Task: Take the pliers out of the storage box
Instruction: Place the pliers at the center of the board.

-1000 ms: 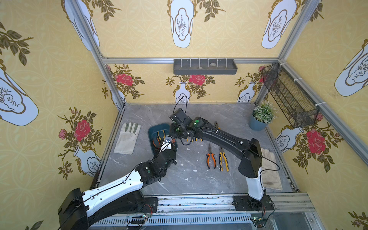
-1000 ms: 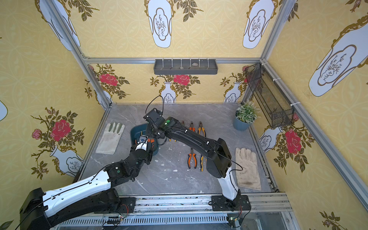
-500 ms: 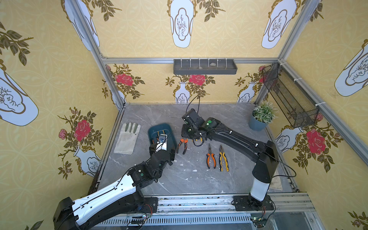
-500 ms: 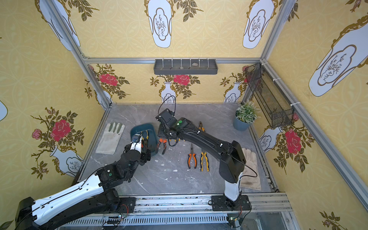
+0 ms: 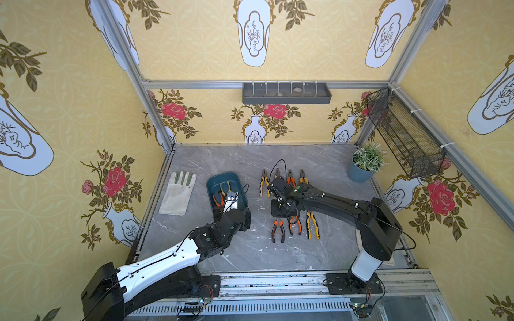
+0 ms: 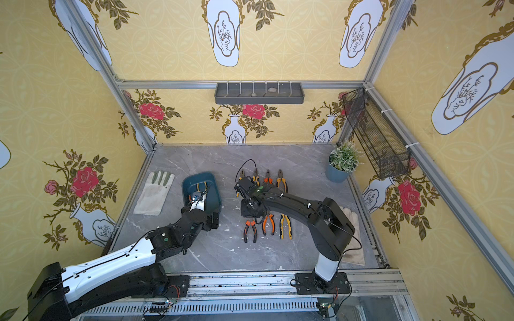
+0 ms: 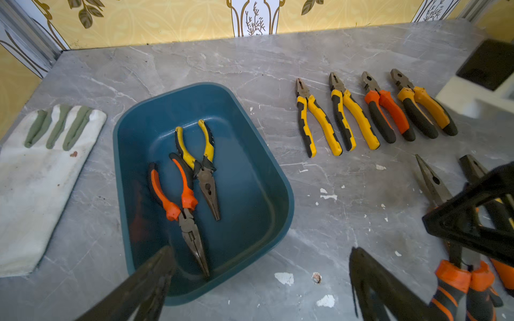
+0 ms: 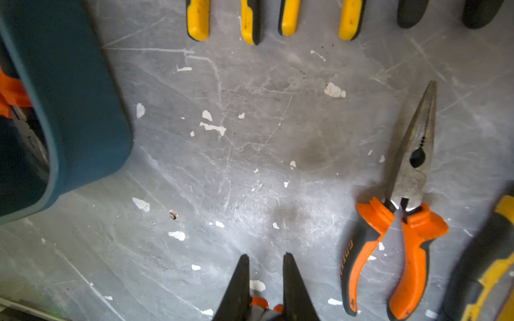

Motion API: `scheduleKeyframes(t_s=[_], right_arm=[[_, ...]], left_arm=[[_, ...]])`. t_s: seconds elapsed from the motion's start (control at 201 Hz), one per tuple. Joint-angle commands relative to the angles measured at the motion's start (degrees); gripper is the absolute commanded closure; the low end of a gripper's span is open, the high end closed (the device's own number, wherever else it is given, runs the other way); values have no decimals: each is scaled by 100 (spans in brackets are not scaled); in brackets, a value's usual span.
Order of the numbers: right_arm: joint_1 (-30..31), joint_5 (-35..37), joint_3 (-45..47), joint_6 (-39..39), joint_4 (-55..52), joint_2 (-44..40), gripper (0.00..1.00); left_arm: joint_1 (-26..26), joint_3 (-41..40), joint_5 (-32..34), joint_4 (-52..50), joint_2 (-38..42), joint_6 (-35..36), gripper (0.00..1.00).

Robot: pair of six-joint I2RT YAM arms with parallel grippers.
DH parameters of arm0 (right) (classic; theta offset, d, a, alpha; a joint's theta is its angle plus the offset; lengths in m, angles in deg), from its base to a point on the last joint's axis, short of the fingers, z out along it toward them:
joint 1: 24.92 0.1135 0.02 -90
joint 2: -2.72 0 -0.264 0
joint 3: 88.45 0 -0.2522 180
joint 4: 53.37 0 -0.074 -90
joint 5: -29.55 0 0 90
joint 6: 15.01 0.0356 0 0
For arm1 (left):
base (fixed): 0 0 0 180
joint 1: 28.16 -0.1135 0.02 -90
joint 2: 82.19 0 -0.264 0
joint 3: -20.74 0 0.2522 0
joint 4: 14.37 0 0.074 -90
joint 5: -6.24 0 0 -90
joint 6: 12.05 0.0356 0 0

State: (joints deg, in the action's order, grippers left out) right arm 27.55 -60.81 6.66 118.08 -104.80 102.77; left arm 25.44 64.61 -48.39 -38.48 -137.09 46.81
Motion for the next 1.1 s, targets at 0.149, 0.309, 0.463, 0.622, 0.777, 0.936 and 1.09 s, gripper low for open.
scheduleKeyframes(t_s=[0.149, 0.309, 0.463, 0.622, 0.777, 0.936, 1.09], right_arm=[[-288, 93, -174, 186, 148, 533, 100], [-440, 97, -404, 130, 72, 930, 100], [-542, 123, -469, 138, 140, 1160, 98], [-615, 107, -479, 138, 250, 1292, 95], [-626, 81, -538, 145, 276, 1393, 93], [-627, 70, -526, 175, 291, 1412, 89], [-624, 63, -481, 182, 338, 1374, 80]], left_arm=[[-96, 121, -312, -462, -96, -284, 1], [-96, -72, -347, -391, 102, -417, 1], [-93, -128, -343, -428, 225, -429, 1], [-92, -134, -347, -471, 221, -420, 1], [-88, -140, -341, -458, 190, -420, 1], [-90, -127, -336, -484, 132, -426, 1], [-89, -159, -329, -461, 146, -459, 1]])
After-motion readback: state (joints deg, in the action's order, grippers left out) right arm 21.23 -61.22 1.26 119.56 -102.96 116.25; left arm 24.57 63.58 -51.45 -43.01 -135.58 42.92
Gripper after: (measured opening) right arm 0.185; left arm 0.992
